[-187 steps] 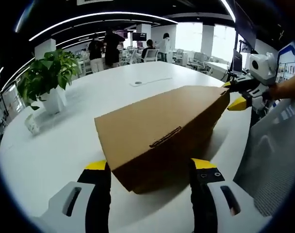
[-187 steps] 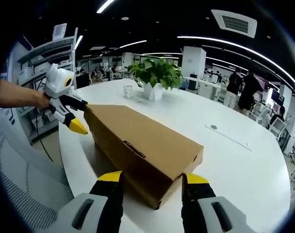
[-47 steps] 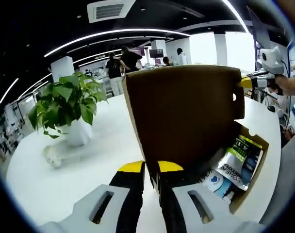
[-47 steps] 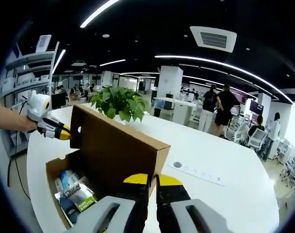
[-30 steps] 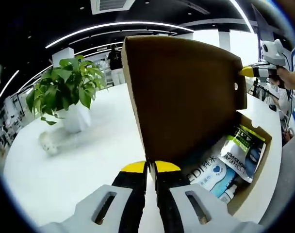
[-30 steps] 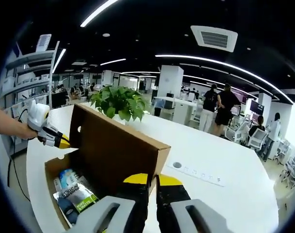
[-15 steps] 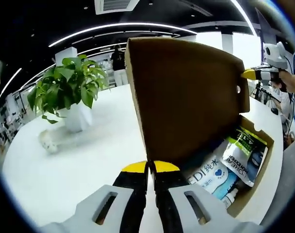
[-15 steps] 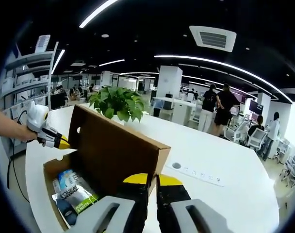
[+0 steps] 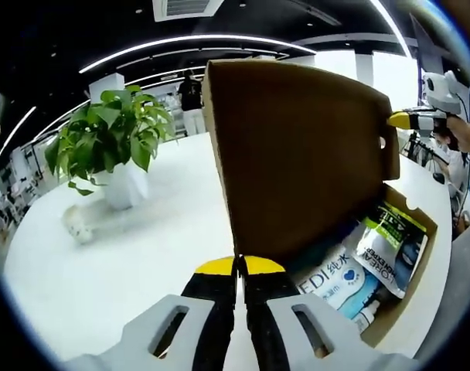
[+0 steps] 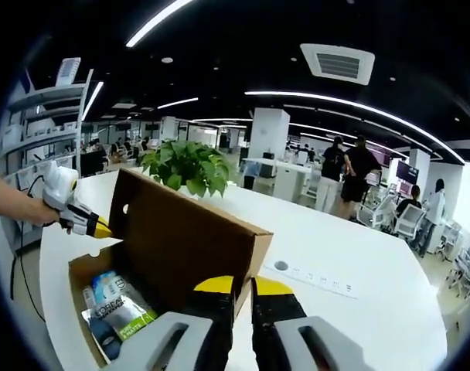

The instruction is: Operate the shoe box by opening the lid, removing the specified soft item, and placing it in the target area until the item is outside and the box remains undamaged.

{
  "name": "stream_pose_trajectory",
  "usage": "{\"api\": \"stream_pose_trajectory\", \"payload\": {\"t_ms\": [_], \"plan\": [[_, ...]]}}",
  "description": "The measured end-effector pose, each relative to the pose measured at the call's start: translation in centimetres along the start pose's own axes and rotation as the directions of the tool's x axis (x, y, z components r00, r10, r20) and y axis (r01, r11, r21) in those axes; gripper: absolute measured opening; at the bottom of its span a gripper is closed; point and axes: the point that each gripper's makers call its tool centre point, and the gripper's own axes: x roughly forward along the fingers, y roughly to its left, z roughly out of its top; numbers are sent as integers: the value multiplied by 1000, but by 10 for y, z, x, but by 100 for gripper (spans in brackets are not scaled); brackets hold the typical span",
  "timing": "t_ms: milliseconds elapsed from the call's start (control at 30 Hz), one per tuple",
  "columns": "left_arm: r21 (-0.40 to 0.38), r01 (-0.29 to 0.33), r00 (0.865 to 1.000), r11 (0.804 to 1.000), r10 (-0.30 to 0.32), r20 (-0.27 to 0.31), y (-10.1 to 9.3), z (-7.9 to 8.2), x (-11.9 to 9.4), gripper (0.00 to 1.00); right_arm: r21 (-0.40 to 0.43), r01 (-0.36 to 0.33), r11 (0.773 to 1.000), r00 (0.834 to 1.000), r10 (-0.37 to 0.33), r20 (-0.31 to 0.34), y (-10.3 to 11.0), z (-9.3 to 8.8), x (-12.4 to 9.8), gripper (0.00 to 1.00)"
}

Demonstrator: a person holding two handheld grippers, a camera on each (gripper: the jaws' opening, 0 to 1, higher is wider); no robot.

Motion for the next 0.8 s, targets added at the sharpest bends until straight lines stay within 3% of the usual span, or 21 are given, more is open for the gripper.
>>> {"api": "stream_pose_trajectory", "payload": {"t_ms": [367,533,600,800], "plan": [[-7,3,1000,1000,-3,-9,1,0,1,0,8,-11,1000,1000,11,-28,9,-25,-3,7],[-5,4,1000,1000,-4,-13,2,0,0,0,6,-17,1000,997,17,-71,17,-47,-5,5],[-6,6,1000,1000,-6,-13,1,0,-1,0,-44,2,999,996,-6,-94,17,-58,-7,3],[-13,10,1000,1000,-10,-20,2,-2,-3,0,-22,-8,1000,990,5,-144,25,-83,-9,0]]}}
